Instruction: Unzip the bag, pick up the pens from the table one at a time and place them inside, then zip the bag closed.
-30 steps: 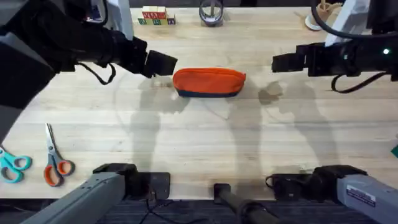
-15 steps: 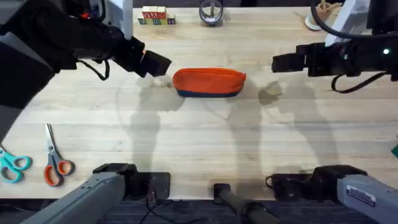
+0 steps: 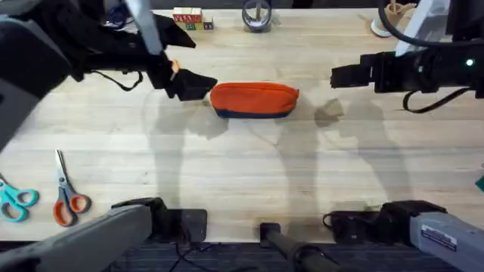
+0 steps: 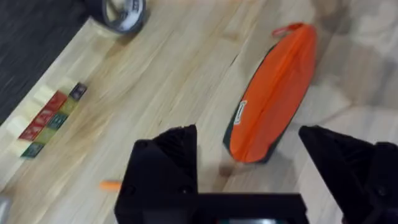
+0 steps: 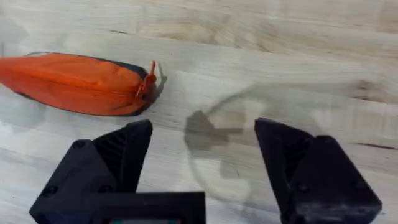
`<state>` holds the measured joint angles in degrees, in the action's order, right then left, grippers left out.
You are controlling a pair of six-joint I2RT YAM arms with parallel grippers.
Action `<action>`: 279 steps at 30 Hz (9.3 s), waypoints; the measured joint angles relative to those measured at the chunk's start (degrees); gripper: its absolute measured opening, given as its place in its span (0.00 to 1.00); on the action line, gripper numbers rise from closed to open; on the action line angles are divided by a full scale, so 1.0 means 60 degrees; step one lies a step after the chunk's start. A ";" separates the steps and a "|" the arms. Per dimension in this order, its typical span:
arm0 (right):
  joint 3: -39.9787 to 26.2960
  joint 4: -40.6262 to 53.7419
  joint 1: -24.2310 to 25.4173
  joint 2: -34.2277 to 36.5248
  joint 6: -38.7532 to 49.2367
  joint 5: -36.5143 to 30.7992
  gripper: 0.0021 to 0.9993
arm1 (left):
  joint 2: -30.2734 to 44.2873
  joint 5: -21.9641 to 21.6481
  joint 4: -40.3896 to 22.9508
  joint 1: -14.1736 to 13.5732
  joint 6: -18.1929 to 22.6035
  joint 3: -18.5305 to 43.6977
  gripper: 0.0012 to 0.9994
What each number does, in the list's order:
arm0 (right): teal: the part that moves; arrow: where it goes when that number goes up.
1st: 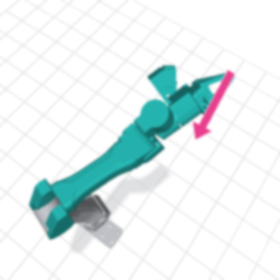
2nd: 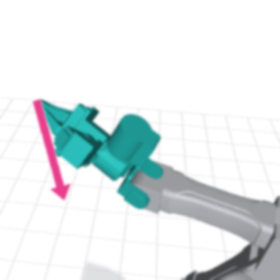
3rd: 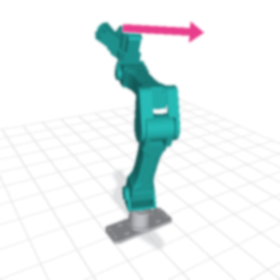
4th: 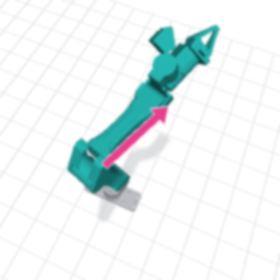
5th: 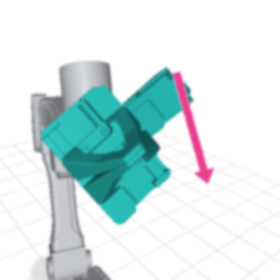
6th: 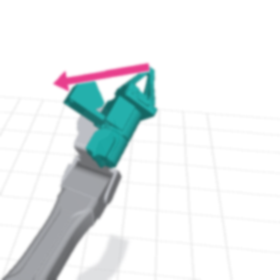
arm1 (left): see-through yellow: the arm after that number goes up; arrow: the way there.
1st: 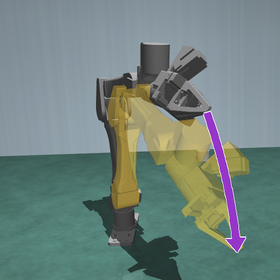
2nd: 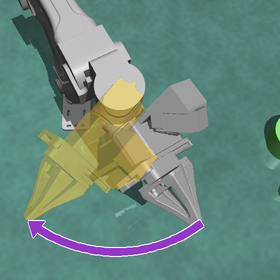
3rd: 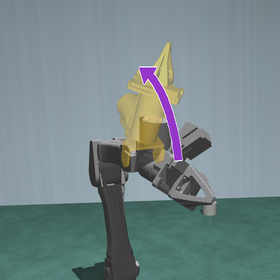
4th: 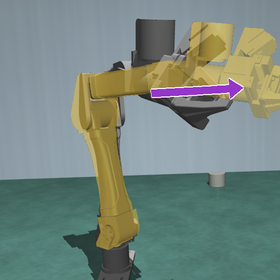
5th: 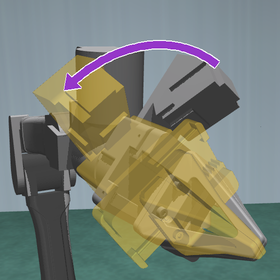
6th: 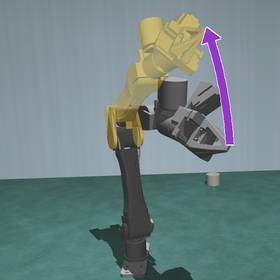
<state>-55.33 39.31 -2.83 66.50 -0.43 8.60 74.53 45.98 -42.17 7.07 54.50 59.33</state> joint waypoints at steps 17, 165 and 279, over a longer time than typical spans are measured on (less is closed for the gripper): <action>0.0000 0.0000 0.0000 0.0000 0.0000 0.0000 1.00 | 0.2334 0.4633 0.0040 0.1307 0.1864 0.0007 0.99; -0.0004 0.0448 0.0000 0.0000 1.0360 -0.0101 1.00 | 0.5524 0.4764 -0.1177 0.0666 0.5500 0.0069 0.04; -0.2167 0.0378 0.0750 0.7216 1.4870 0.7210 1.00 | 0.5524 0.4762 -0.1180 0.0666 0.5499 0.0069 0.04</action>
<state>-68.34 41.57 1.67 109.80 88.79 51.86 107.68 74.56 -49.25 11.07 87.50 59.75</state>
